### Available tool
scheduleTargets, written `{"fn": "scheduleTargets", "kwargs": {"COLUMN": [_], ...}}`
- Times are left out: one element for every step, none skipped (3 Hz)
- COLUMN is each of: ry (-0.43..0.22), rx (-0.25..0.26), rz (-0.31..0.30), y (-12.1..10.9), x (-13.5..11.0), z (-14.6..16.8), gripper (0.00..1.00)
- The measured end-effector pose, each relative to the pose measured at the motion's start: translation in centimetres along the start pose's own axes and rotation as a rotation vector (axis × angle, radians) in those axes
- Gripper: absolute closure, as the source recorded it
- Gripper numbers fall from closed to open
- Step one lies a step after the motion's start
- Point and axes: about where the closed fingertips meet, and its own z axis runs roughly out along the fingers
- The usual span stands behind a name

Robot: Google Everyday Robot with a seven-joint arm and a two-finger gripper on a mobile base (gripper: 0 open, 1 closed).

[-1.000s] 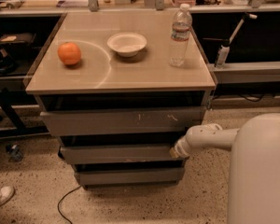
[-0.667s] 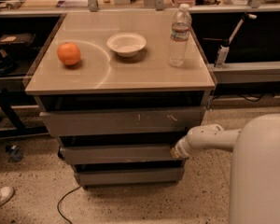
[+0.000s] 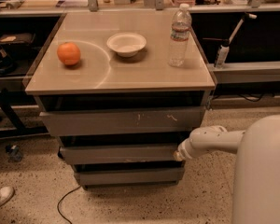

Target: Close middle drawer

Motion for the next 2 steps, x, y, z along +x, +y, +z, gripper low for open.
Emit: {"fn": "scheduleTargets", "kwargs": {"ry": [0.151,0.179], "rx": [-0.001,-0.011], "rz": [0.14,0.139], "y": [-0.58,0.02], "x": [7.68,8.61], "z": [-3.77,-3.76], "gripper": [1.0,0.81]}}
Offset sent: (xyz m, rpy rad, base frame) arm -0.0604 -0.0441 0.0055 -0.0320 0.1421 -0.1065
